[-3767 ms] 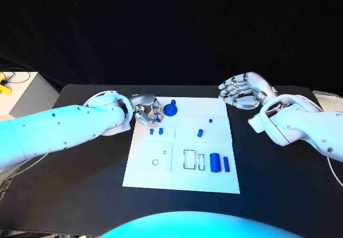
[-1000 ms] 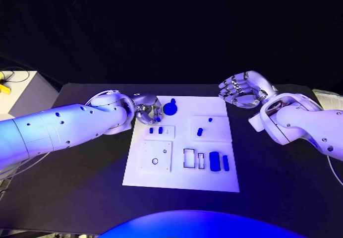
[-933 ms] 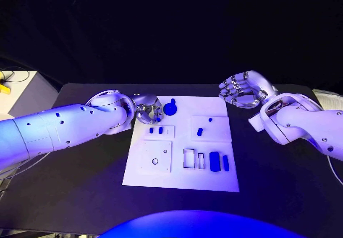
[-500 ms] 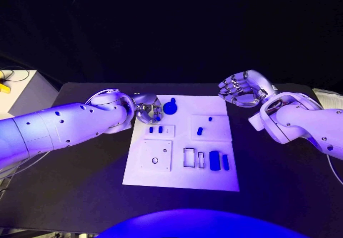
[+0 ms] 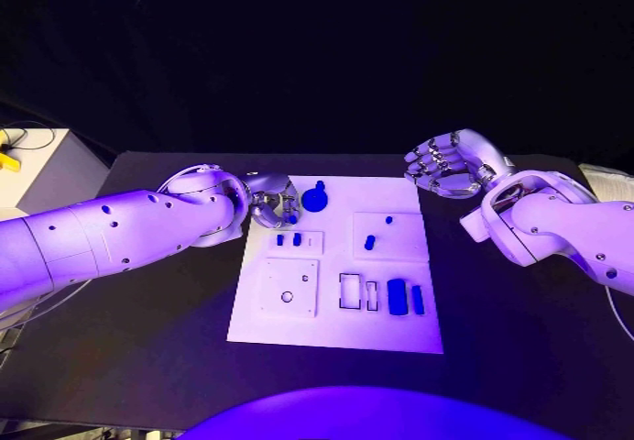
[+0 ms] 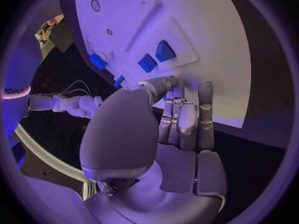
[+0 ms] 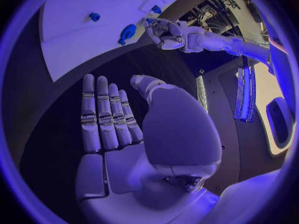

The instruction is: Assemble the parts on the task board

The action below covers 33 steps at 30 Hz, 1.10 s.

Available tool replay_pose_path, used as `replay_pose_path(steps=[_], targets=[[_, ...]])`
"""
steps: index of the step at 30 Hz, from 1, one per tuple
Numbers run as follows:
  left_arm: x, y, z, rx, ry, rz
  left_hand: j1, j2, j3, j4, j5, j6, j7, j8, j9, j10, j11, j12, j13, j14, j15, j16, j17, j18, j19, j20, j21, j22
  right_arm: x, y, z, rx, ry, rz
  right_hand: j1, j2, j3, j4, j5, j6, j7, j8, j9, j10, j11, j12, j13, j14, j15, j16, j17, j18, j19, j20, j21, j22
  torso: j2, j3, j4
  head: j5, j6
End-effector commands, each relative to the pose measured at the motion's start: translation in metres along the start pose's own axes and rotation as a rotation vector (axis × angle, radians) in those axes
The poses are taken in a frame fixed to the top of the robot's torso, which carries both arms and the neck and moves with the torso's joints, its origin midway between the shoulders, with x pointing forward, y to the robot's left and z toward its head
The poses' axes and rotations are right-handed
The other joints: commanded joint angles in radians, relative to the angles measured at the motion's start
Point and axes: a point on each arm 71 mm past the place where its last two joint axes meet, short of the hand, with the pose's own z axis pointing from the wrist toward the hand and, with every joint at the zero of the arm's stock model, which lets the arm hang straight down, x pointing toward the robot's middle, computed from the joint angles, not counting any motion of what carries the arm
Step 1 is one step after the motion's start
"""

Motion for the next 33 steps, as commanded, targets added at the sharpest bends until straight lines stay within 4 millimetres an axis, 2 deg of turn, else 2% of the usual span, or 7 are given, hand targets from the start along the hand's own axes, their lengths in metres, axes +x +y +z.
replay_pose_path(steps=[1,10,33], targets=[[0.0017,-0.0008,0.0001,0.001,0.015,-0.003,-0.005,0.008,0.000,-0.006,-0.004,-0.008,0.000,-0.008,-0.002,-0.009,0.001,0.005,0.003,-0.002,0.002,0.005,0.000,0.015,-0.006,-0.003,0.005,0.002,0.0014,0.0008,0.0000,-0.010,0.015,0.000,-0.003,0.006,0.001,-0.005,0.004,-0.002,0.008,-0.002,-0.001,0.001,0.006,-0.005,-0.001,0.004,0.006,-0.004,-0.001,0.011,-0.005,0.001,-0.004,-0.001,0.000,0.0007,-0.0002,0.000,0.000],[0.0018,-0.0008,0.0000,0.001,0.016,-0.007,-0.007,0.005,0.001,-0.008,-0.004,-0.023,0.002,-0.024,-0.007,-0.013,0.002,0.009,0.008,-0.002,0.003,0.006,0.000,0.015,-0.007,-0.002,0.006,0.002,0.0013,0.0007,0.0000,-0.009,0.014,0.000,-0.003,0.005,0.001,-0.005,0.004,-0.002,0.008,-0.003,-0.001,0.000,0.006,-0.005,-0.001,0.004,0.006,-0.005,-0.002,0.011,-0.006,0.002,-0.004,-0.004,0.000,0.0011,-0.0005,0.000,-0.002],[0.0013,0.0001,-0.0016,-0.001,0.010,-0.009,-0.004,0.005,0.005,-0.012,-0.004,-0.029,0.003,-0.034,-0.010,-0.010,0.001,0.016,0.014,0.001,0.002,0.009,0.008,0.015,-0.007,-0.002,0.007,0.003,0.0008,0.0002,-0.0001,-0.008,0.012,-0.001,-0.003,0.005,0.000,-0.005,0.004,-0.002,0.008,-0.003,-0.001,0.000,0.006,-0.005,-0.001,0.004,0.007,-0.006,-0.002,0.011,-0.006,0.002,-0.004,-0.005,0.001,0.0001,-0.0004,0.000,-0.002]])
